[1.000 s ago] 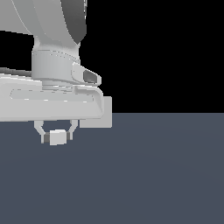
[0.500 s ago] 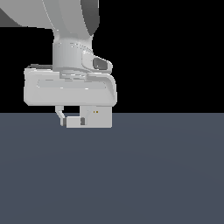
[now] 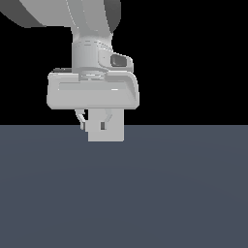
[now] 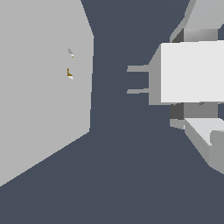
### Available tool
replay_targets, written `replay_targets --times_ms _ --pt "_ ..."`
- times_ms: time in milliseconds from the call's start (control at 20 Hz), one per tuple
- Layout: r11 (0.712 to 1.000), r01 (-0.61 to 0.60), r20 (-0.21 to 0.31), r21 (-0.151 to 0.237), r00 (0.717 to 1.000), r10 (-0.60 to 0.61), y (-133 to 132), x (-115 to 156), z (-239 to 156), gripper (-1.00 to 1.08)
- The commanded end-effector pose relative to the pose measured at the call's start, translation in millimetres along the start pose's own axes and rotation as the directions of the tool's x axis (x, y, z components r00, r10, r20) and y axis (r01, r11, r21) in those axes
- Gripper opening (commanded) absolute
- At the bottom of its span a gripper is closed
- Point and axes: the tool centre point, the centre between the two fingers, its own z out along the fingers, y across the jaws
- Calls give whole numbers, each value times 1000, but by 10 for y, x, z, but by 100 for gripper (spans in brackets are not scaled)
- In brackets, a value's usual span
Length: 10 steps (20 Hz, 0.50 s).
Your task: Plug the charger into the wall socket.
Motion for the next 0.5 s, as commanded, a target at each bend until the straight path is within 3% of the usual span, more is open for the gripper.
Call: replay_targets --times_ms 0,450 --pt "999 -33 0 -3 999 33 35 18 -26 -100" --pt "999 -51 1 -5 999 51 58 24 -39 -100"
